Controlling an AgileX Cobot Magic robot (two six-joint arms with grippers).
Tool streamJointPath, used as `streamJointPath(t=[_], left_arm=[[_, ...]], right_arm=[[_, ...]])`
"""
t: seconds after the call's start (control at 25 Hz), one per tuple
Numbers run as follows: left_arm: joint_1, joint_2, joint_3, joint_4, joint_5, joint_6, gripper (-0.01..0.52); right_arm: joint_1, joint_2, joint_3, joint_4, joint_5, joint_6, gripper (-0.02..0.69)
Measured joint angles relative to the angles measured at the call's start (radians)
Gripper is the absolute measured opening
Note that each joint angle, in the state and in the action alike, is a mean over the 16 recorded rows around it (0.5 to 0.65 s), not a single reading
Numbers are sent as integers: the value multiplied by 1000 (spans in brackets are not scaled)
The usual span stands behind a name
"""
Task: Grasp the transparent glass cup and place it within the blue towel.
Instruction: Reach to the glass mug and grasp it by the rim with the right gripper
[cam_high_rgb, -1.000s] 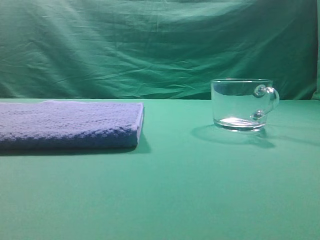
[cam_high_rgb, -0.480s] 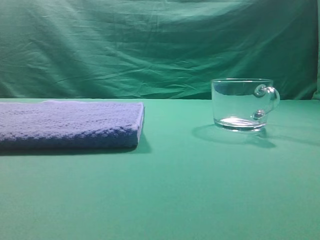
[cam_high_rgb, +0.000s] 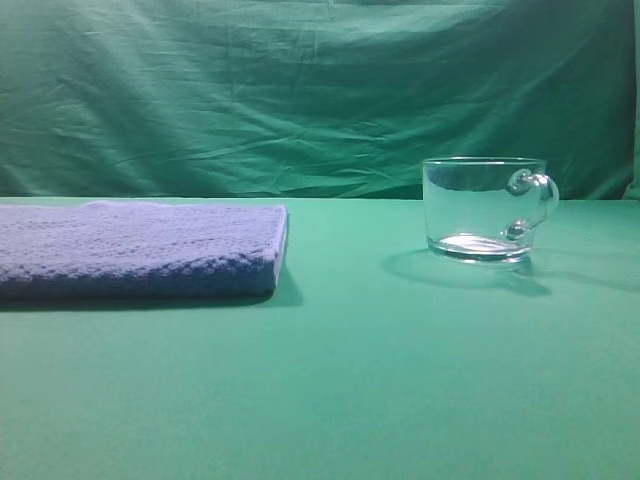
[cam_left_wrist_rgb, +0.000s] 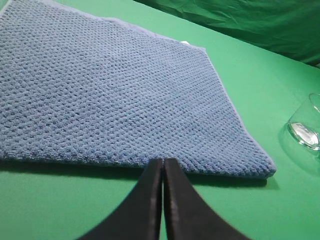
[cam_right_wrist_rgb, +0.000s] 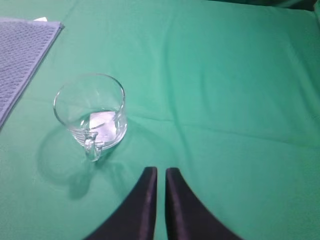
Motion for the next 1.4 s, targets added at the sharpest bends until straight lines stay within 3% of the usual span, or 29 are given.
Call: streamJointPath(t=[0.24, 0.56, 0.72, 1.16, 1.28, 1.4], left_arm=[[0, 0, 0, 0, 0, 0, 0], [0, 0, 0, 0, 0, 0, 0], [0, 0, 0, 0, 0, 0, 0], [0, 0, 0, 0, 0, 0, 0], [0, 0, 0, 0, 0, 0, 0], [0, 0, 0, 0, 0, 0, 0]], right_arm=[[59, 205, -174, -24, 166, -5, 28], [217, 476, -385, -192, 358, 151, 22], [285, 592, -457, -267, 399, 241, 119], [325, 832, -543, -274, 383, 304, 526], [326, 880, -547, -265, 353, 297, 581], [326, 921, -548, -262, 320, 289, 587]])
